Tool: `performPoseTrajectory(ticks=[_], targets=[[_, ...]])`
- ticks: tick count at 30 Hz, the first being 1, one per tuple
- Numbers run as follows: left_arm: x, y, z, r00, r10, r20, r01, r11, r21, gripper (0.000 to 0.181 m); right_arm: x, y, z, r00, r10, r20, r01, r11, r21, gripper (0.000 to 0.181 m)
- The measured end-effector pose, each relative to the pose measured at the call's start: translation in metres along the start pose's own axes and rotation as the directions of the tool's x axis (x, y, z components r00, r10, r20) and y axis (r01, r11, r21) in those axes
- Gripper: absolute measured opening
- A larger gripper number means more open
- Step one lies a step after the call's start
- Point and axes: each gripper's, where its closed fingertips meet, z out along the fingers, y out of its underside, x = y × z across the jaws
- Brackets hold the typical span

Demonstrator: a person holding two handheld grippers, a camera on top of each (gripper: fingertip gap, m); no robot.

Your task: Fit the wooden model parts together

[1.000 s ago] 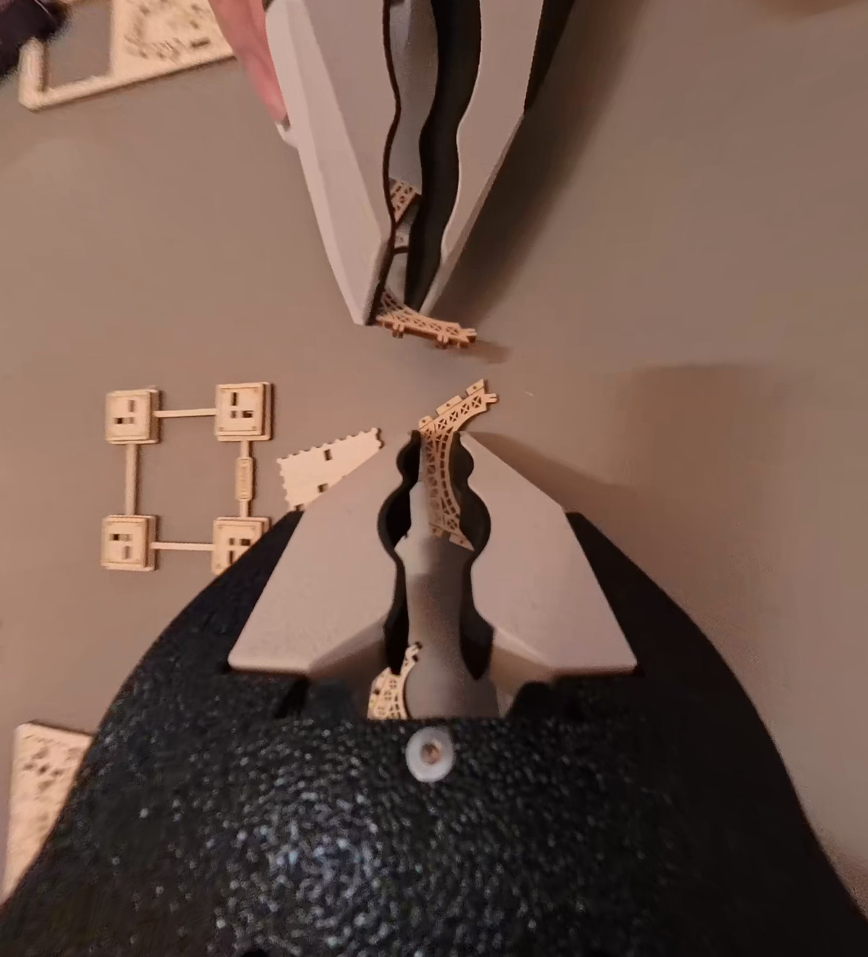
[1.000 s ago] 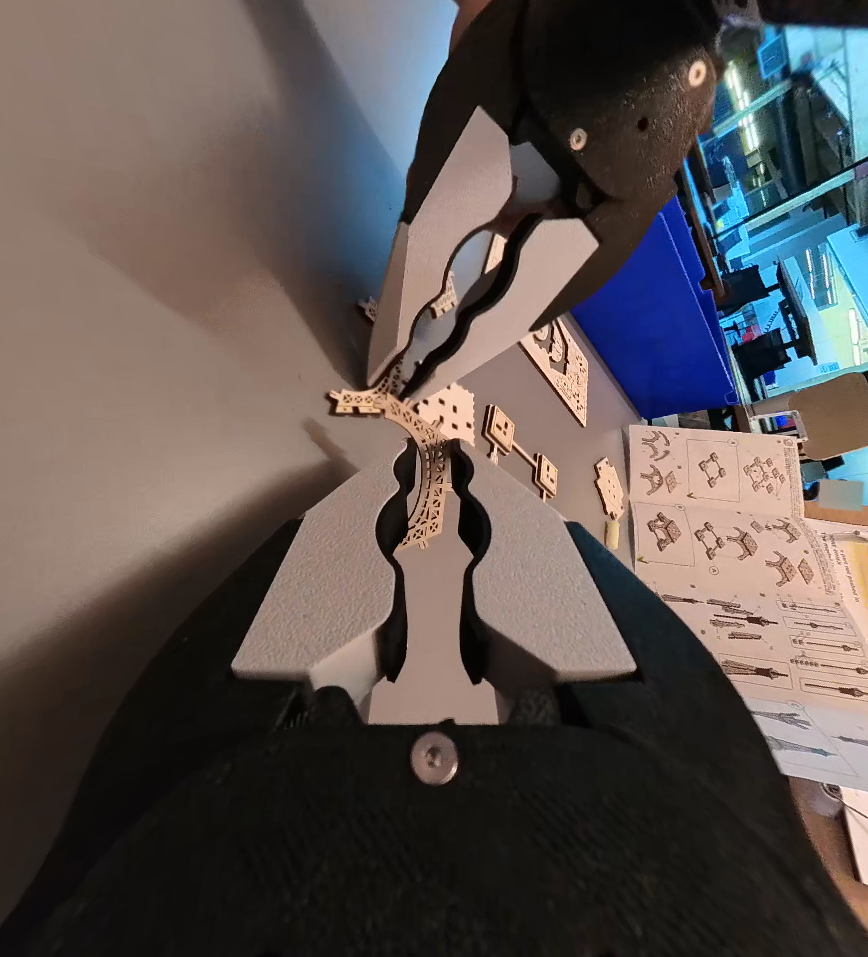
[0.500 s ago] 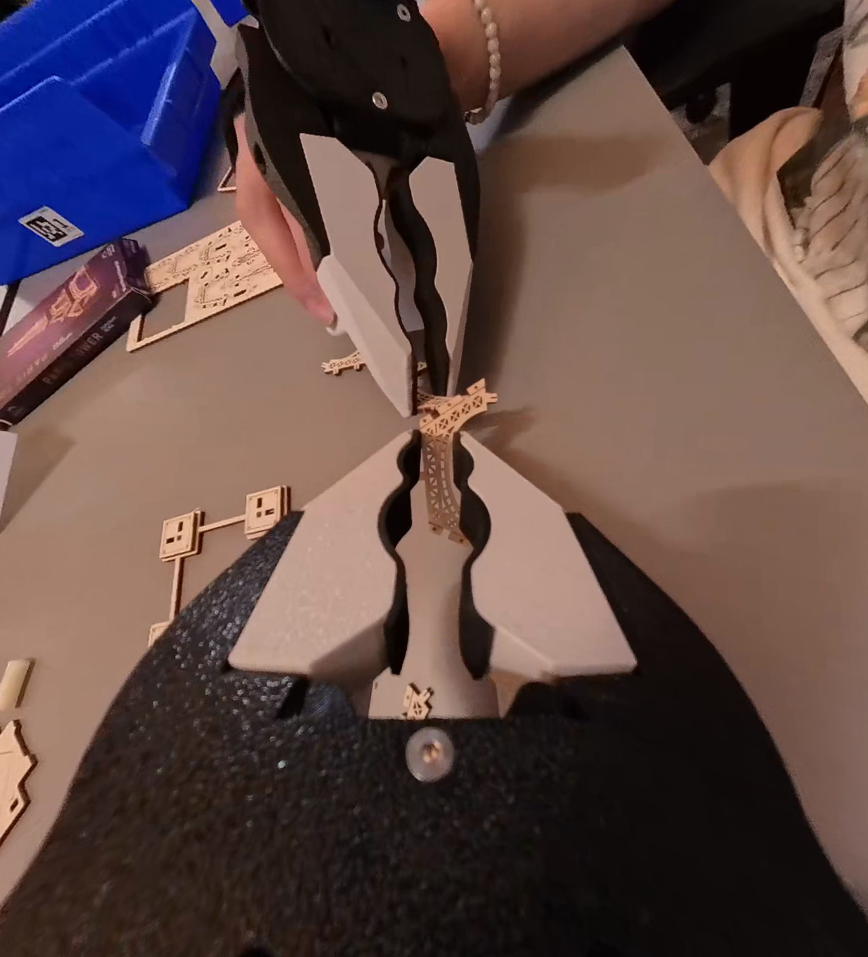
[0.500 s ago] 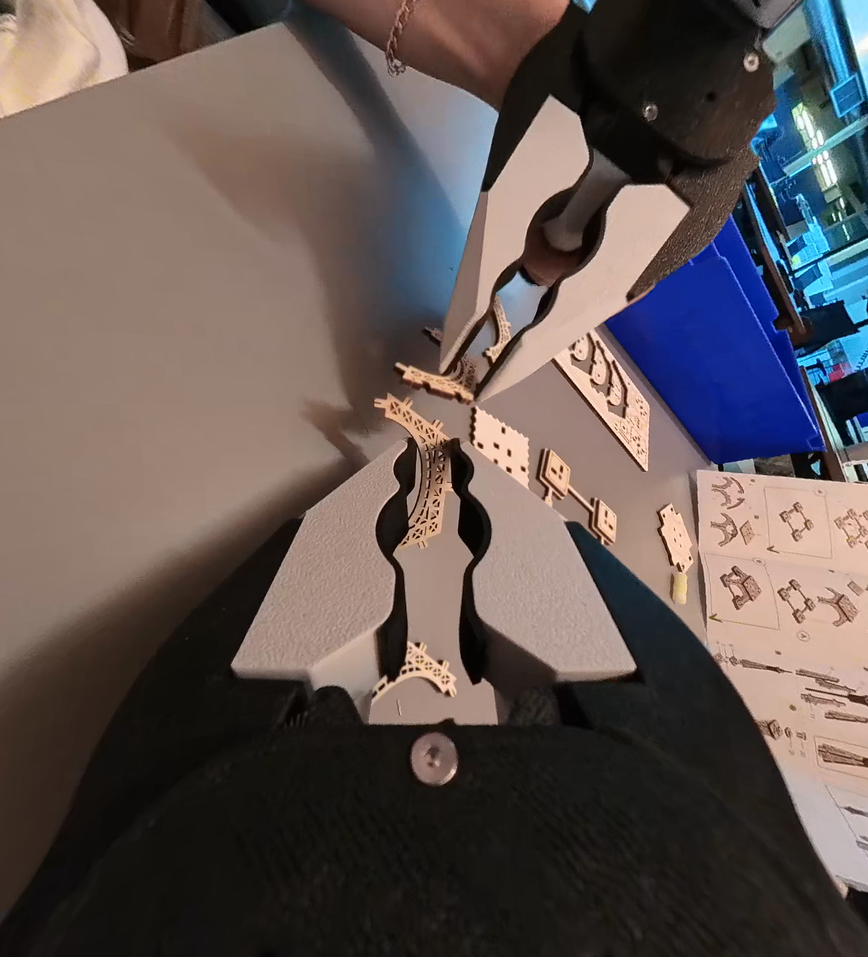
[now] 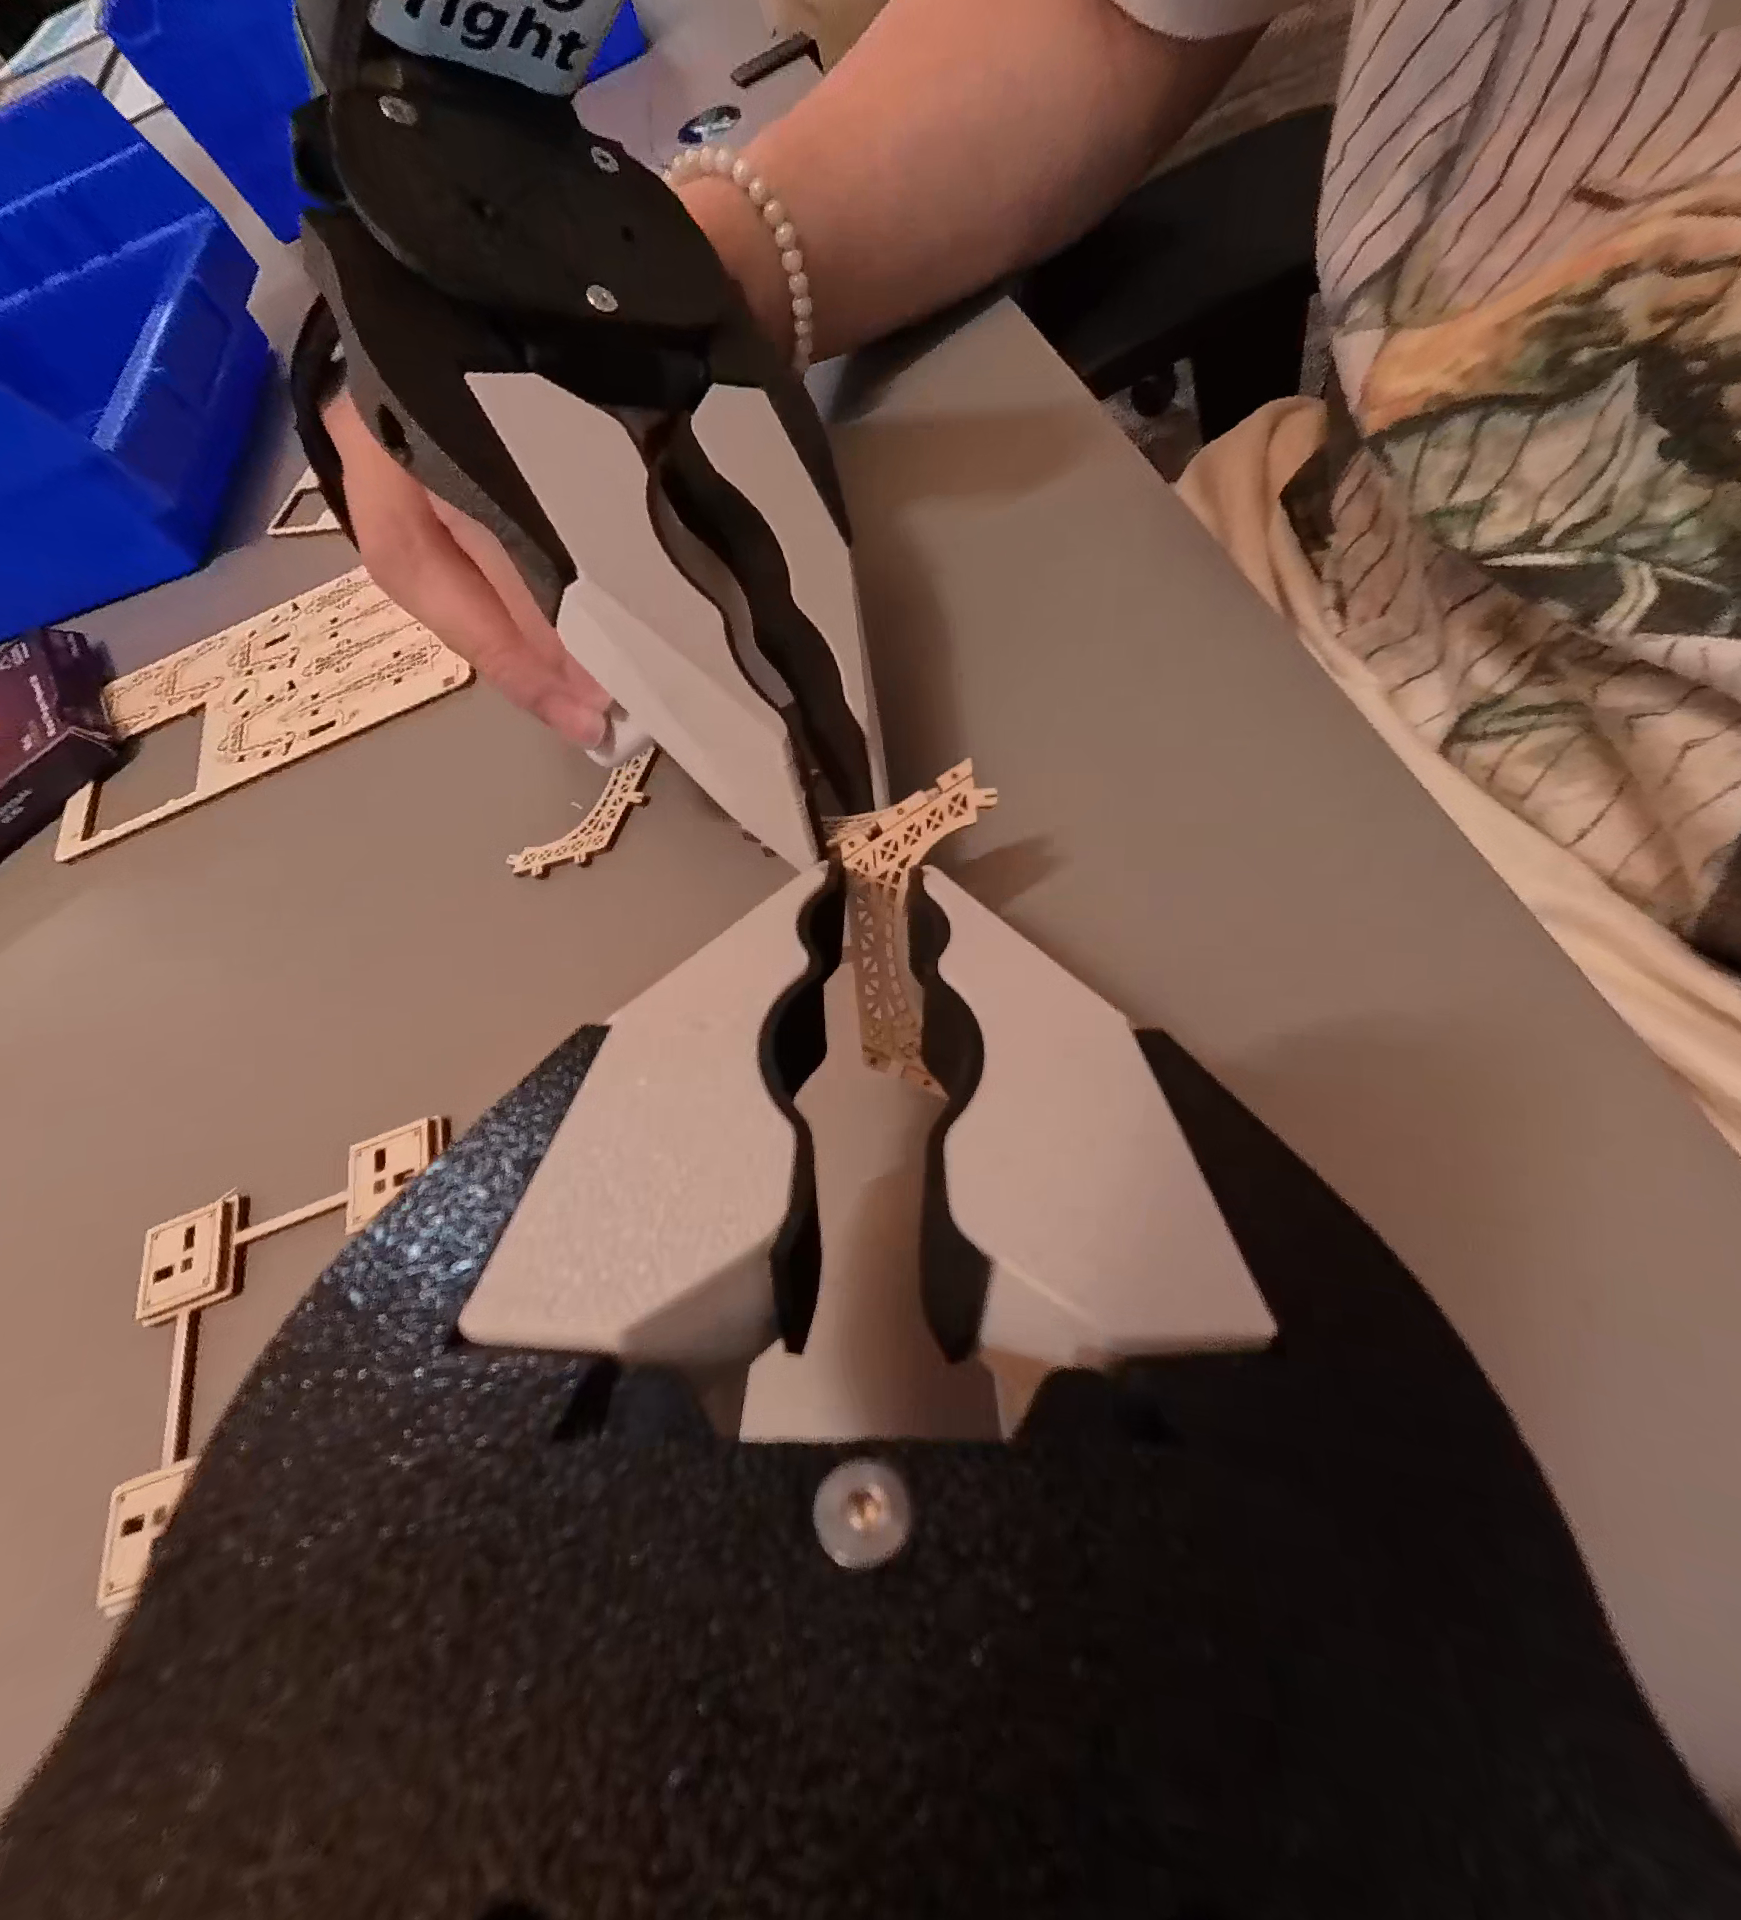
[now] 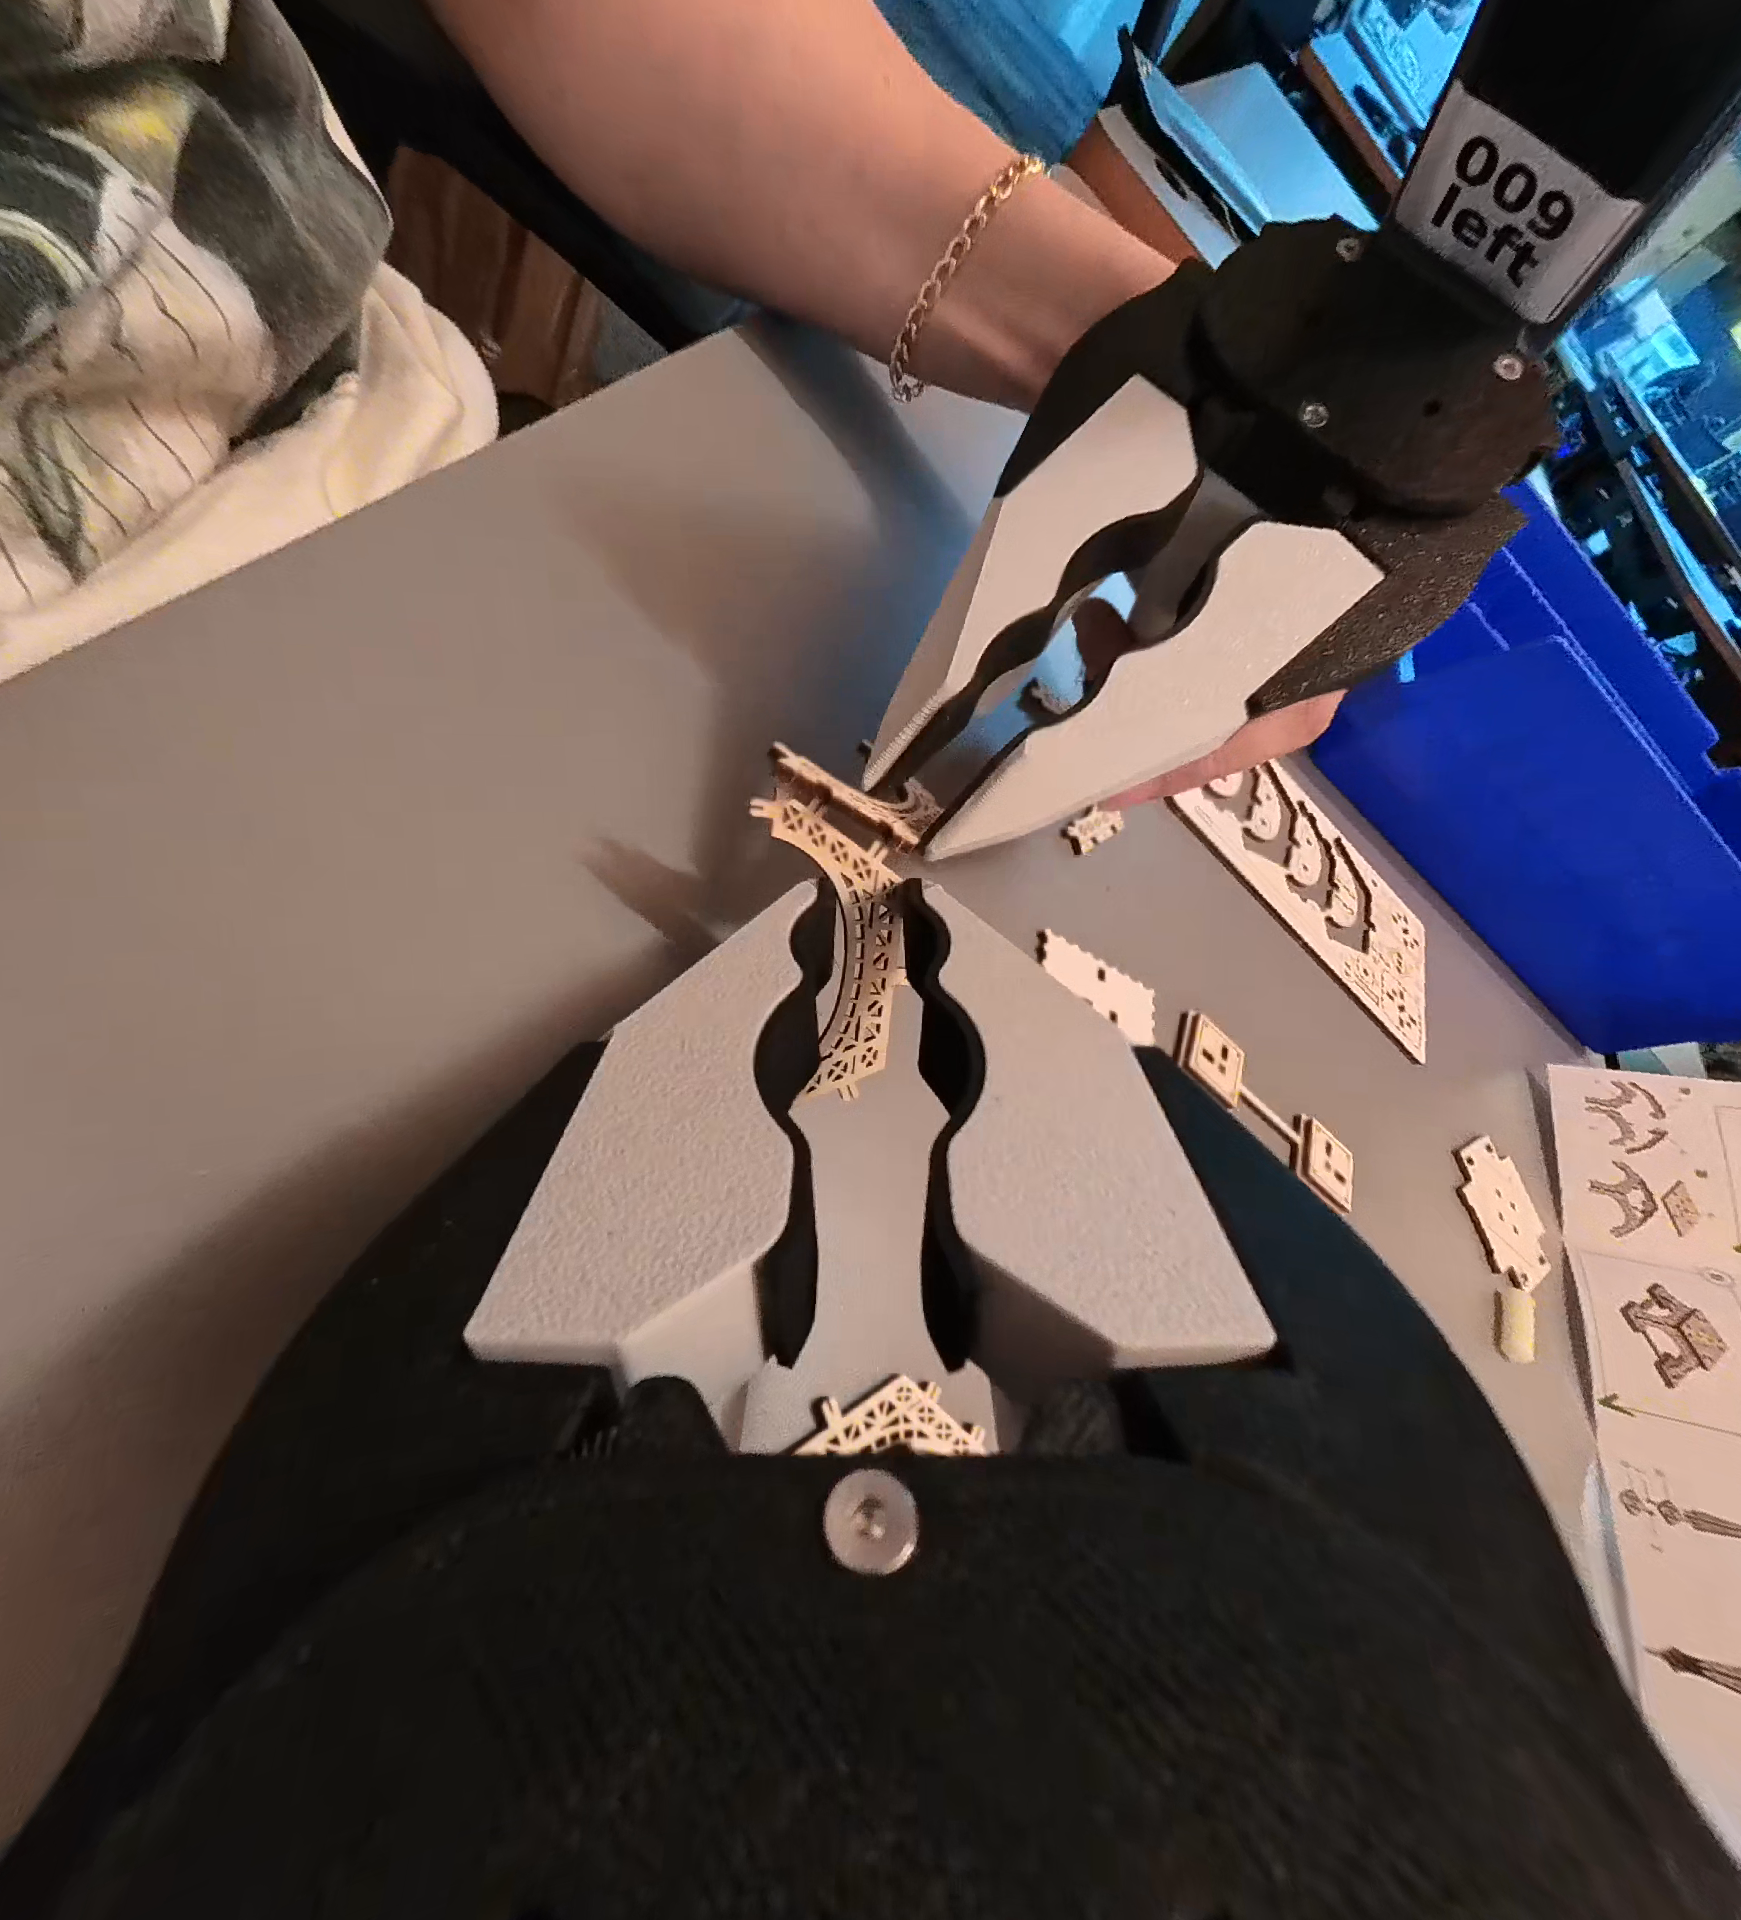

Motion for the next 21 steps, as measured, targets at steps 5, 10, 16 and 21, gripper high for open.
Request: performPoseTrajectory(ticks=[5,10,16,21], targets=[[0.0035,0.0011,0.0005,1.000,-0.008,-0.024,0.008,1.000,-0.004,0.009,-0.0035,-0.0024,-0.0002,1.000,0.015,0.021,-0.016,1.000,0.020,0.011],[0.0060,0.0010,0.0043,0.999,-0.002,-0.036,0.001,1.000,-0.014,0.009,-0.0065,-0.0046,-0.0005,0.999,0.022,0.040,-0.023,0.999,0.032,0.011],[0.0056,0.0038,0.0059,1.000,0.000,-0.027,-0.001,0.999,-0.042,0.009,-0.0078,-0.0015,0.0018,0.999,0.016,0.043,-0.016,1.000,0.007,0.011],[0.0032,0.0060,0.0066,1.000,0.018,-0.002,-0.018,0.995,-0.099,0.009,-0.0071,0.0019,0.0011,0.999,0.026,0.044,-0.025,0.999,-0.020,0.011]])
